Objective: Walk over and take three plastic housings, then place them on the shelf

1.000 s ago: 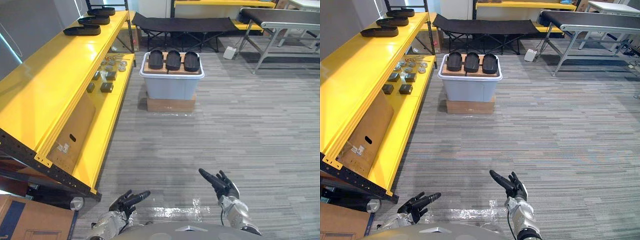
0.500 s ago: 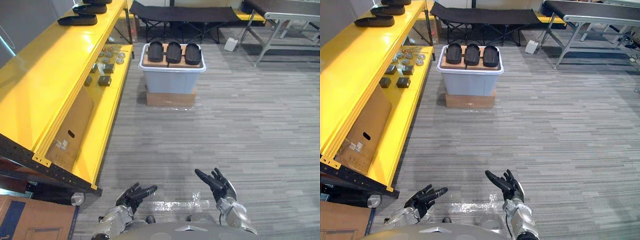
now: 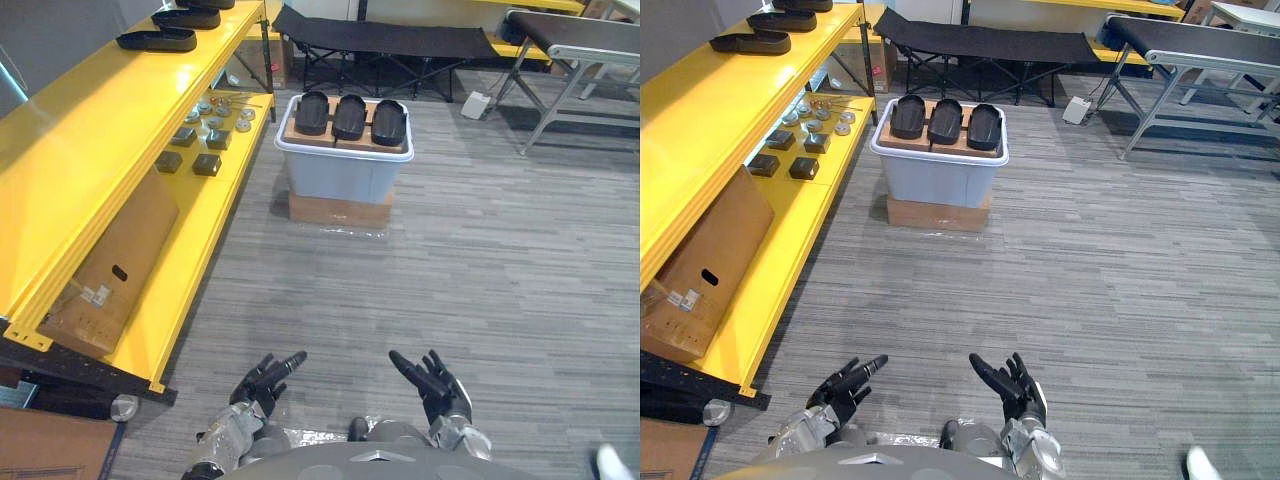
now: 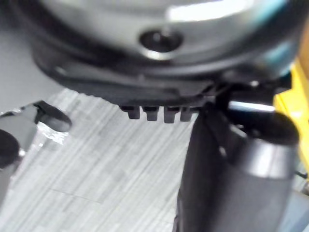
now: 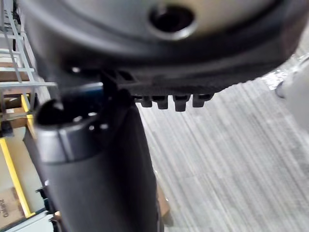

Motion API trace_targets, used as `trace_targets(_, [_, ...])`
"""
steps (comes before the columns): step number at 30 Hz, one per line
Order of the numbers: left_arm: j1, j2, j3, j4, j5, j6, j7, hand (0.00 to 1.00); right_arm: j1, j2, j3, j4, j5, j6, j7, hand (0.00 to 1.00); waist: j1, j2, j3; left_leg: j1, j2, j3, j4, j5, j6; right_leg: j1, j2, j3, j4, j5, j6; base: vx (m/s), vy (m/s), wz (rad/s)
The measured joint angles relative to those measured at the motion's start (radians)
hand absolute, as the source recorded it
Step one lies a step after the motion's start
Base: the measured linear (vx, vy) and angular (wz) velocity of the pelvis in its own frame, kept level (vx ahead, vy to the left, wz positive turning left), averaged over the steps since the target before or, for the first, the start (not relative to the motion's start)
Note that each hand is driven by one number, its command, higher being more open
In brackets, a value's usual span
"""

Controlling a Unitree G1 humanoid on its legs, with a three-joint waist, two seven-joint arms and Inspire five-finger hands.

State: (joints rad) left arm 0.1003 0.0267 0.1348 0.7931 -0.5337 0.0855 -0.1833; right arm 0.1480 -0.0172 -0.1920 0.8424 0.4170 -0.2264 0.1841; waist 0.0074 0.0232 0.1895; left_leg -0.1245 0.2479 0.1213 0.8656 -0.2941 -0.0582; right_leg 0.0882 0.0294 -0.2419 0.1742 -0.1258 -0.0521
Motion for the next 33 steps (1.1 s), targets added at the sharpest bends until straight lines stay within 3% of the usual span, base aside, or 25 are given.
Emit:
trace_targets(1, [0.002,-0.002,0.0,-0.003,-0.013,-0.001,-0.001,1.0,-0.003,-0.004,0.0,0.001,-0.001,-0.003,0.0,1.0,0.006,0.004,0.001,-0.014,-0.012,-0.009,0.012,-0.004,-0.006,0.022,0.003,0.006,-0.005,-0.006,-0.007,0.3,-0.095,-0.4])
trace_targets(3, [0.015,-0.011,-0.001,-0.022,-0.027,-0.01,-0.004,1.0,-0.023,-0.017,0.002,0.006,-0.024,-0.011,-0.002,1.0,0.031,0.004,0.0,-0.026,-0.071,0.002,-0.109,-0.008,-0.011,0.054,-0.006,0.044,-0.008,-0.024,-0.01,0.25,-0.001,-0.61])
trace_targets(4, [0.023,-0.015,0.0,-0.029,-0.054,-0.02,-0.011,1.0,-0.042,-0.021,0.006,0.005,-0.065,-0.022,-0.008,1.0,0.036,0.004,0.001,-0.034,-0.115,0.013,-0.265,0.007,-0.002,0.068,-0.017,0.069,-0.02,-0.03,-0.005,0.29,0.066,-0.63])
trace_targets(5, [0.025,-0.015,0.006,-0.038,-0.058,-0.02,-0.017,1.0,-0.053,-0.023,0.007,0.004,-0.099,-0.031,-0.015,1.0,0.046,0.003,0.005,-0.052,-0.149,0.012,-0.412,0.056,0.008,0.075,-0.03,0.087,-0.021,-0.037,0.006,0.31,0.086,-0.54])
trace_targets(6, [0.025,-0.015,0.014,-0.043,-0.058,-0.02,-0.022,1.0,-0.055,-0.023,0.009,0.004,-0.099,-0.03,-0.018,1.0,0.052,-0.002,0.008,-0.059,-0.163,0.01,-0.455,0.103,0.013,0.08,-0.04,0.094,-0.02,-0.042,0.016,0.33,0.115,-0.34])
trace_targets(7, [0.029,-0.018,0.036,-0.047,-0.055,-0.021,-0.028,1.0,-0.053,-0.025,0.013,0.004,-0.098,-0.03,-0.024,1.0,0.056,-0.004,0.011,-0.06,-0.182,0.004,-0.552,0.173,0.004,0.097,-0.053,0.104,-0.022,-0.052,0.03,0.35,0.142,-0.16])
trace_targets(9, [0.034,-0.031,0.049,-0.045,-0.051,-0.031,-0.033,1.0,-0.048,-0.035,0.028,0.005,-0.096,-0.029,-0.041,1.0,0.055,0.005,0.014,-0.052,-0.187,-0.01,-0.629,0.312,-0.003,0.124,-0.06,0.111,-0.015,-0.074,0.06,0.38,0.182,-0.04])
trace_targets(10, [0.034,-0.028,0.048,-0.044,-0.049,-0.037,-0.04,1.0,-0.05,-0.033,0.04,0.006,-0.093,-0.025,-0.045,1.0,0.057,0.004,0.015,-0.025,-0.204,0.0,-0.629,0.324,0.088,0.136,-0.075,0.122,0.002,-0.078,0.068,0.39,0.211,-0.09])
trace_targets(11, [0.033,-0.012,0.049,-0.045,-0.048,-0.044,-0.043,1.0,-0.057,-0.025,0.062,0.004,-0.084,-0.024,-0.039,1.0,0.066,-0.018,0.026,-0.025,-0.212,0.018,-0.588,0.278,0.109,0.137,-0.09,0.144,0.022,-0.077,0.071,0.38,0.203,-0.17])
trace_targets(13, [0.026,-0.005,0.048,-0.043,-0.047,-0.041,-0.042,1.0,-0.059,-0.022,0.08,0.003,-0.076,-0.02,-0.038,1.0,0.079,-0.03,0.025,-0.032,-0.224,0.031,-0.516,0.195,0.132,0.142,-0.11,0.18,0.059,-0.087,0.087,0.35,0.182,-0.19])
trace_targets(14, [0.023,-0.003,0.044,-0.034,-0.042,-0.038,-0.041,1.0,-0.062,-0.023,0.082,0.005,-0.076,-0.014,-0.04,1.0,0.074,-0.03,0.025,-0.018,-0.237,0.033,-0.503,0.163,0.142,0.129,-0.122,0.198,0.124,-0.098,0.104,0.4,0.223,-0.05])
trace_targets(15, [0.022,0.007,0.029,-0.017,-0.035,-0.041,-0.043,1.0,-0.06,-0.022,0.083,0.006,-0.076,-0.009,-0.041,1.0,0.069,-0.034,0.021,0.02,-0.263,0.038,-0.526,0.146,0.153,0.073,-0.142,0.21,0.284,-0.105,0.118,0.32,0.19,0.03])
trace_targets(16, [0.021,0.015,0.02,-0.007,-0.025,-0.042,-0.048,1.0,-0.058,-0.021,0.084,0.008,-0.076,-0.008,-0.041,1.0,0.067,-0.038,0.02,0.047,-0.277,0.04,-0.547,0.143,0.158,0.03,-0.157,0.214,0.387,-0.092,0.14,0.32,0.182,0.07])
trace_targets(17, [0.021,0.024,0.005,0.007,0.0,-0.041,-0.053,1.0,-0.053,-0.02,0.085,0.019,-0.075,-0.008,-0.043,1.0,0.06,-0.04,0.02,0.104,-0.303,0.037,-0.59,0.137,0.167,-0.05,-0.188,0.218,0.576,-0.06,0.207,0.36,0.153,0.14])
trace_targets(19, [0.028,0.031,-0.021,0.026,0.03,-0.047,-0.049,1.0,-0.053,-0.019,0.085,0.058,-0.075,-0.005,-0.047,1.0,0.046,-0.035,0.018,0.176,-0.31,0.033,-0.62,0.131,0.189,-0.111,-0.206,0.183,0.68,-0.085,0.166,0.36,0.112,0.18])
trace_targets(21, [0.025,0.032,-0.024,0.039,0.047,-0.045,-0.043,1.0,-0.062,-0.018,0.086,0.065,-0.075,-0.005,-0.047,1.0,0.041,-0.028,0.018,0.246,-0.293,0.025,-0.664,0.123,0.181,-0.174,-0.202,0.08,0.572,-0.124,0.126,0.35,0.033,0.12])
trace_targets(24, [0.006,0.032,-0.041,0.039,0.056,-0.039,-0.045,1.0,-0.068,-0.017,0.083,0.064,-0.076,-0.005,-0.056,1.0,0.04,-0.012,0.023,0.26,-0.239,0.009,-0.664,0.097,0.135,-0.231,-0.181,0.01,0.344,-0.115,0.133,0.32,-0.067,0.15])
trace_targets(26, [-0.003,0.03,-0.046,0.038,0.055,-0.029,-0.048,1.0,-0.071,-0.014,0.082,0.055,-0.077,-0.006,-0.054,1.0,0.04,-0.014,0.021,0.279,-0.2,-0.008,-0.655,0.061,0.074,-0.26,-0.168,0.032,0.128,-0.021,0.152,0.31,-0.172,0.13])
trace_targets(27, [-0.003,0.03,-0.046,0.038,0.055,-0.028,-0.048,1.0,-0.07,-0.013,0.082,0.055,-0.077,-0.006,-0.053,1.0,0.04,-0.015,0.021,0.281,-0.198,-0.008,-0.653,0.059,0.07,-0.261,-0.17,0.035,0.116,-0.011,0.151,0.35,-0.261,0.14])
trace_targets(28, [0.0,0.043,-0.045,0.026,0.052,-0.014,-0.05,1.0,-0.049,-0.002,0.081,0.05,-0.079,-0.008,-0.046,1.0,0.043,-0.052,0.004,0.302,-0.197,-0.02,-0.63,0.016,0.021,-0.258,-0.187,0.053,0.051,0.115,0.142,0.39,-0.355,0.3])
trace_targets(29, [0.003,0.057,-0.045,0.021,0.027,-0.015,-0.049,1.0,-0.024,0.011,0.078,0.044,-0.09,-0.013,-0.04,1.0,0.041,-0.09,-0.019,0.313,-0.205,-0.037,-0.611,-0.031,0.018,-0.251,-0.208,0.051,0.06,0.191,0.122,0.4,-0.405,0.35])
trace_targets(30, [-0.015,0.039,-0.043,0.036,0.025,-0.015,-0.041,1.0,-0.032,0.0,0.065,0.049,-0.096,-0.013,-0.04,1.0,0.041,-0.061,-0.014,0.326,-0.177,-0.051,-0.591,-0.056,0.028,-0.249,-0.187,0.03,0.104,0.168,0.105,0.32,-0.318,0.31])
trace_targets(32, [-0.012,-0.002,-0.051,0.023,-0.021,-0.012,-0.035,1.0,-0.045,-0.01,0.033,0.033,-0.095,-0.014,-0.041,1.0,0.036,-0.011,-0.029,0.326,-0.109,-0.067,-0.571,-0.056,-0.014,-0.245,-0.142,-0.01,0.141,0.092,0.072,0.32,-0.331,0.24])
trace_targets(33, [-0.017,-0.021,-0.051,0.023,-0.055,-0.01,-0.034,1.0,-0.057,-0.016,0.03,0.033,-0.095,-0.013,-0.041,1.0,0.034,0.0,-0.027,0.32,-0.094,-0.071,-0.551,-0.044,-0.032,-0.244,-0.13,-0.018,0.154,0.071,0.059,0.32,-0.394,0.21])
